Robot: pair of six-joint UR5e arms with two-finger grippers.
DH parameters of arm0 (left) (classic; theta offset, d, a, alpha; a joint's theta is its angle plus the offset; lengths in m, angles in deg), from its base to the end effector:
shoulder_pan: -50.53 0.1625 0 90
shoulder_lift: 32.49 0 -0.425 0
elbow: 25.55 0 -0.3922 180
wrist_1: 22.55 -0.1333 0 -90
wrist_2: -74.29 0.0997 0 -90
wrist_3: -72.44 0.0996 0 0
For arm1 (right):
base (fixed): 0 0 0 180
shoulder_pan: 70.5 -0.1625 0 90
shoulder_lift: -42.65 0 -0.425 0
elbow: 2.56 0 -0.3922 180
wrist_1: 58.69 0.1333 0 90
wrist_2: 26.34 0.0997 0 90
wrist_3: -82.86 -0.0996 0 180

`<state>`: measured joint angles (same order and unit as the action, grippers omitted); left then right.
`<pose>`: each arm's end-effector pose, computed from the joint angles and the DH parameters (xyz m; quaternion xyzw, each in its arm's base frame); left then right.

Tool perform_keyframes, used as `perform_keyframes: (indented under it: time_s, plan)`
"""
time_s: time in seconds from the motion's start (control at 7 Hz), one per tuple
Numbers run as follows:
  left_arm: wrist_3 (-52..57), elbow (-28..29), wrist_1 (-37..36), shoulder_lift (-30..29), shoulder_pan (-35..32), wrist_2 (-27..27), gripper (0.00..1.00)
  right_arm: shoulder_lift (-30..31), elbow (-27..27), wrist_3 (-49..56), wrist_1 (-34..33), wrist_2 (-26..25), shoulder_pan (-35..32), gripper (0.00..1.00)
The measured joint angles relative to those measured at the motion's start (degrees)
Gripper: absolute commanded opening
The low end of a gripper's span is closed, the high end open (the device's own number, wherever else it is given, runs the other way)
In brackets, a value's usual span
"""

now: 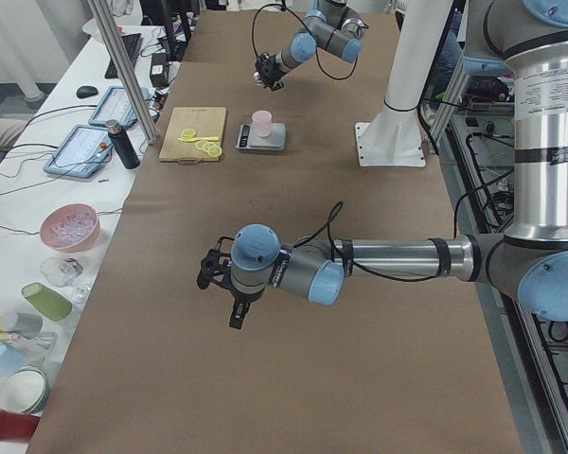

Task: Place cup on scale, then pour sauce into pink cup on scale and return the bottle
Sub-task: 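Carry the sauce bottle with the right gripper over the pink cup, then tilt the sauce bottle with the right gripper to pour into the cup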

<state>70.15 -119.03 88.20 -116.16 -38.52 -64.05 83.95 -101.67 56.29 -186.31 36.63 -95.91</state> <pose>-0.0513 -0.4610 0.6368 0.1304 0.4083 0.0532 0.9019 -0.5127 -0.4412 0.1599 0.2836 0.0393 -0.2731 0.9184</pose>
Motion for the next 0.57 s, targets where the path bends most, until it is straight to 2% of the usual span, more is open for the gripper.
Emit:
perform_keyframes:
  time_s: [0.29, 0.57]
  plan:
    - [0.09, 0.22, 0.0, 0.05, -0.1, -0.48, 0.97, -0.32, 0.79, 0.8, -3.3, -1.62, 0.09, 0.0]
    - [0.09, 0.33, -0.01, 0.08, -0.15, -1.27, 0.97, -2.21, 4.08, 1.03, -5.48, -3.24, 0.51, 0.0]
